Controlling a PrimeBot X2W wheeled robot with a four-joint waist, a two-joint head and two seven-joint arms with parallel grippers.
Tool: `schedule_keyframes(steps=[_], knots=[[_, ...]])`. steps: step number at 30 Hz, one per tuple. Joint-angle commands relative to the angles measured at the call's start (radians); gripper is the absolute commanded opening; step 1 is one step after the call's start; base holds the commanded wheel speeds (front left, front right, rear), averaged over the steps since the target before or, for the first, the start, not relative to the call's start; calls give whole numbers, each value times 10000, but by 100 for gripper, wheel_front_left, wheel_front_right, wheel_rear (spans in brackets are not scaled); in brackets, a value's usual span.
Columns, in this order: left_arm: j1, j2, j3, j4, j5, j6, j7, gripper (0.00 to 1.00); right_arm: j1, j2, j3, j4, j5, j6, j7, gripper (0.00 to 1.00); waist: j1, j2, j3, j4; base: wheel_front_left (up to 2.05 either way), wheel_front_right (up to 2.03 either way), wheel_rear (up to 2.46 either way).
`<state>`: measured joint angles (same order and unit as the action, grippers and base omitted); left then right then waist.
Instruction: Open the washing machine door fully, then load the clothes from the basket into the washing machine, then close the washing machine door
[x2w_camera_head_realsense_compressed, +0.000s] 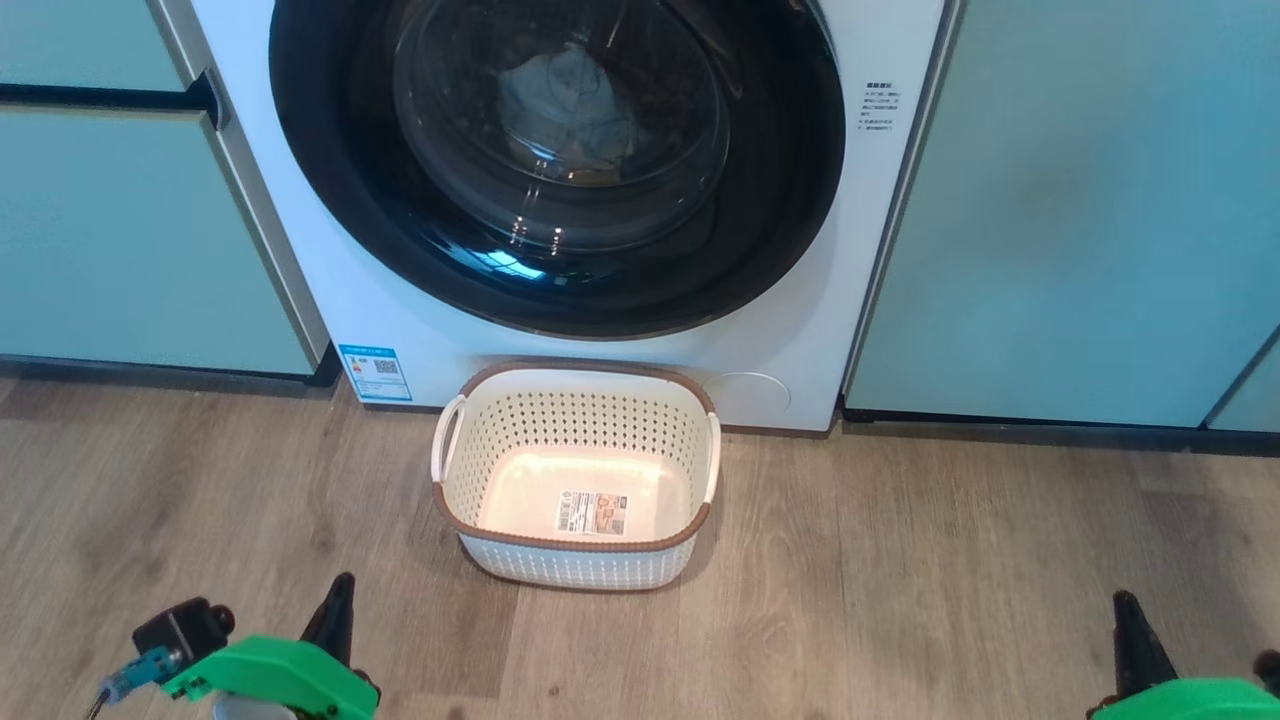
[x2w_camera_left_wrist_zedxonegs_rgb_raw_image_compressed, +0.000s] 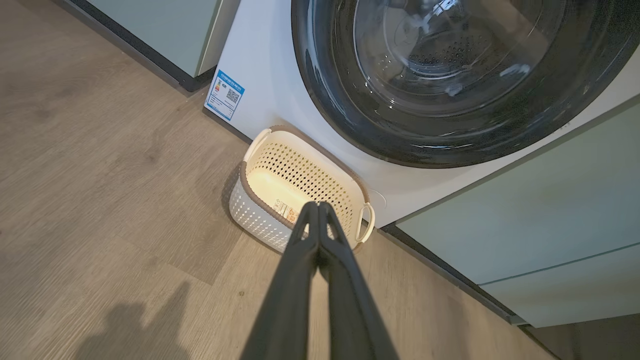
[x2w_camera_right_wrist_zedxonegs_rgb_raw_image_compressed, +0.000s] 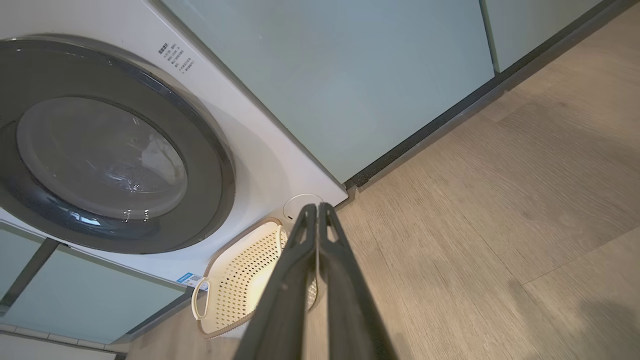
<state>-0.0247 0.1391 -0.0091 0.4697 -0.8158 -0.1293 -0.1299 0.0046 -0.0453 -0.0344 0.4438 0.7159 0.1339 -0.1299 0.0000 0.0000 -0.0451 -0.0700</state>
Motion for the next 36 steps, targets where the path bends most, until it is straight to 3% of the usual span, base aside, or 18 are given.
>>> schedule_keyframes(steps=[1,36], knots=[[-581,68,212,-358,-244,-6,75,0,-665,-33,-26,-397,281,-10,74,0,0,0,8,12,0,0,0],[-694,-360,671,-1204,-3680,-9,1132,0,-871,-40,-370,-1110,4150,-20,1129,0,0,0,220,320,0,0,0]])
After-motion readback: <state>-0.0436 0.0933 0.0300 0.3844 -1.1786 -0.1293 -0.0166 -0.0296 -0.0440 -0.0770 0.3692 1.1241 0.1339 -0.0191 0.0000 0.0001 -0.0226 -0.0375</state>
